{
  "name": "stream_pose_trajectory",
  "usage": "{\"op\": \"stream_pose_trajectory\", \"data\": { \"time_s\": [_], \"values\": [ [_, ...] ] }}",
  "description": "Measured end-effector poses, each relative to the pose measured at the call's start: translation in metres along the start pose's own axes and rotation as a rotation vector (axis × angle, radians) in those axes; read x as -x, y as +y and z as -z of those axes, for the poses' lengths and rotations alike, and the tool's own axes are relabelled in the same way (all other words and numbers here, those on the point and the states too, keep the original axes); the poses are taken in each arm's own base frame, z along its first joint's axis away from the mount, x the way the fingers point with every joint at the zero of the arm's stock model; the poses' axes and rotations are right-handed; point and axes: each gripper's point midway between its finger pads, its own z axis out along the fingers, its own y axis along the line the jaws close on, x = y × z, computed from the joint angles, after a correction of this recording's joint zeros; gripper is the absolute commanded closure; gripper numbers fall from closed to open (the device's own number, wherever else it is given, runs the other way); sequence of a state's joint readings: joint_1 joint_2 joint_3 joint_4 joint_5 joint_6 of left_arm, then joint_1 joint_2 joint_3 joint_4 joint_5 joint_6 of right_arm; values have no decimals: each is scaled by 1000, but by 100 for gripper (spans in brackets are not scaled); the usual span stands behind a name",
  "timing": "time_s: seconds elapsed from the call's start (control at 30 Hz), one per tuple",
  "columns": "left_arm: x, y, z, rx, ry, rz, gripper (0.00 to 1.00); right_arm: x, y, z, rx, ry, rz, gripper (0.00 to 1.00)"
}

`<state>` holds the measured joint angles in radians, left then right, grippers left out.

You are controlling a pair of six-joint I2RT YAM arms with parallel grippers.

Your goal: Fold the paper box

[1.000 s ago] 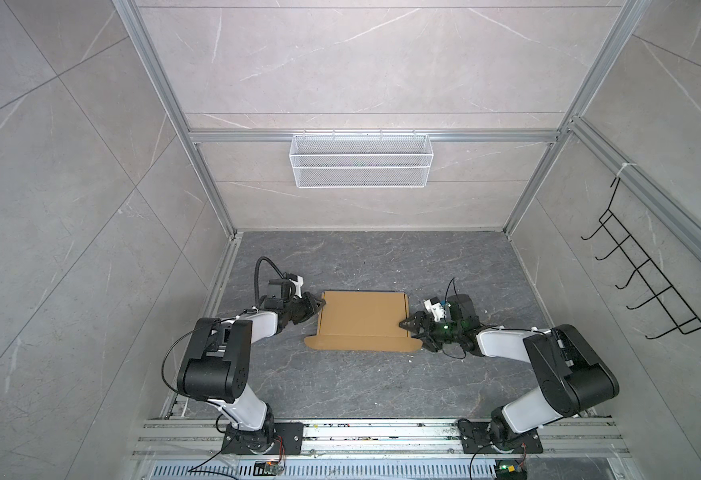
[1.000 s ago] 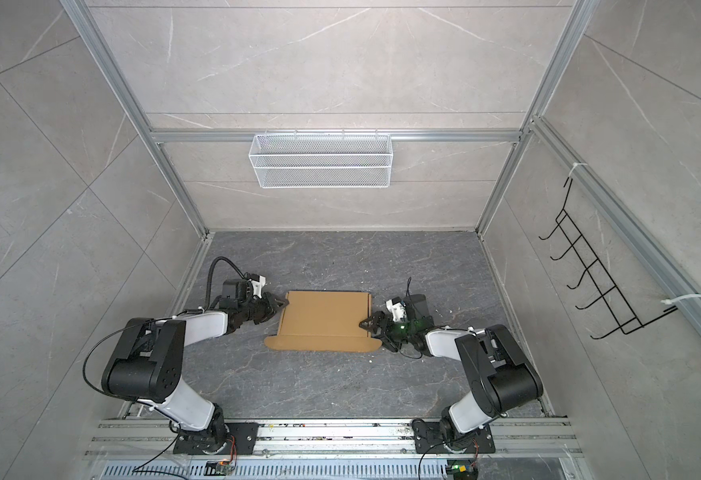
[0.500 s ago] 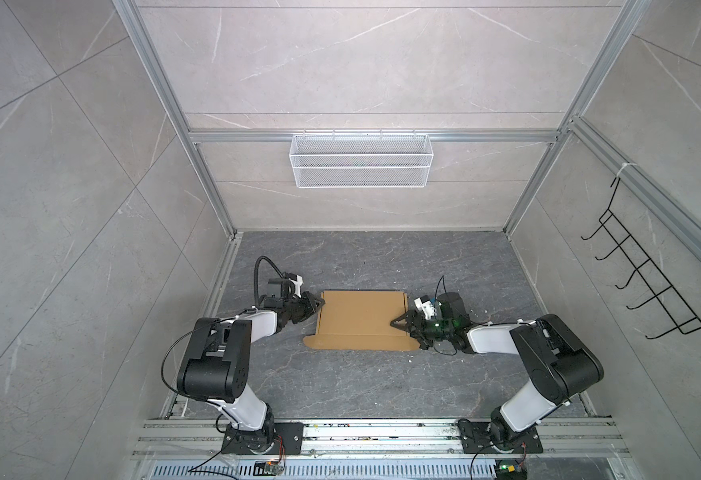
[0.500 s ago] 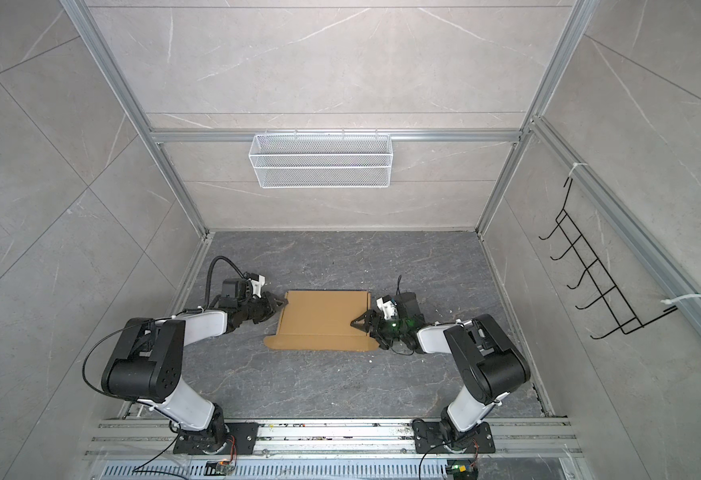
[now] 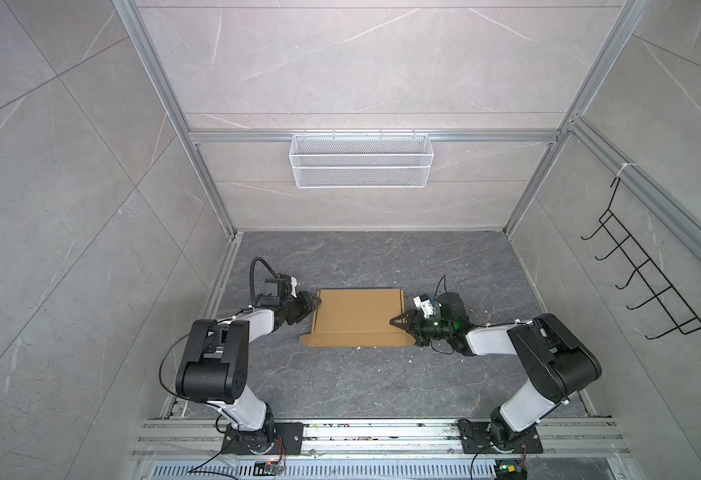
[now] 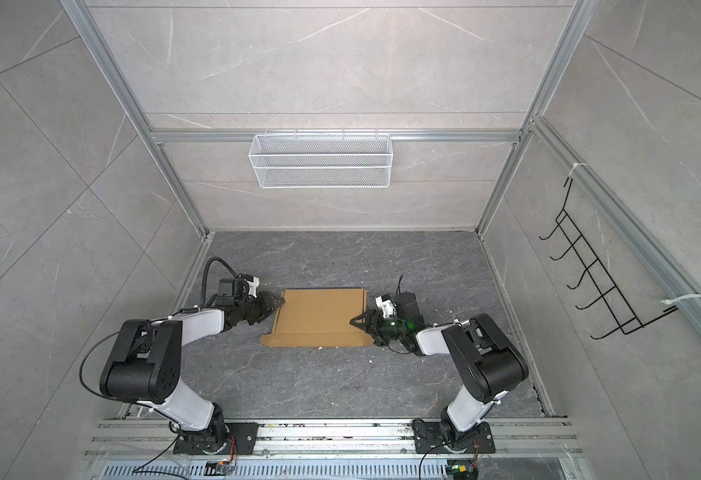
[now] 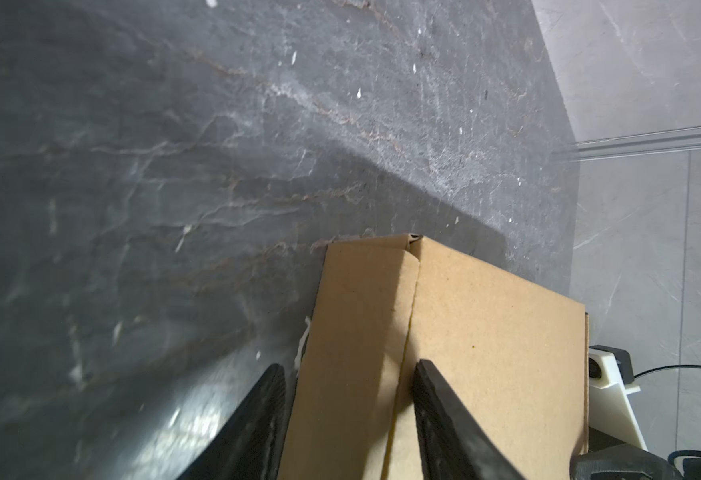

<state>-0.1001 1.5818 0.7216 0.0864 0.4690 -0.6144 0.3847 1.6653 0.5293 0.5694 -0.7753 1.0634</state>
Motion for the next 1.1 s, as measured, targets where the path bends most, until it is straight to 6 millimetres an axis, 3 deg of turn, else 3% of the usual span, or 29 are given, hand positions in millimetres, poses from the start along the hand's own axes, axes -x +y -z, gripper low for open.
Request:
{"op": "stream_pose_trajectory", "data": {
  "time_s": [0.13, 0.27, 0.4, 0.57, 0.77, 0.93, 1.1],
  "values": [
    [7, -20, 32, 64, -37, -98, 44, -1, 3, 2, 12, -5, -32, 42],
    [17, -85, 74, 110, -167, -414, 39, -1, 10, 5, 27, -12, -64, 44],
    [-7, -148, 115, 89, -271, -753, 32, 0, 16, 7, 40, -15, -101, 45],
    [-58, -178, 142, 43, -316, -1124, 24, -4, 23, 10, 54, 6, -133, 46],
    [-119, -192, 134, -7, -223, -1470, 21, -3, 37, 15, 75, 32, -169, 46],
    [-164, -179, 108, 12, -95, -1717, 19, -3, 44, 20, 79, 47, -207, 48],
    [-168, -158, 83, 129, -14, -1881, 17, -8, 50, 24, 86, 66, -248, 49]
  ]
}}
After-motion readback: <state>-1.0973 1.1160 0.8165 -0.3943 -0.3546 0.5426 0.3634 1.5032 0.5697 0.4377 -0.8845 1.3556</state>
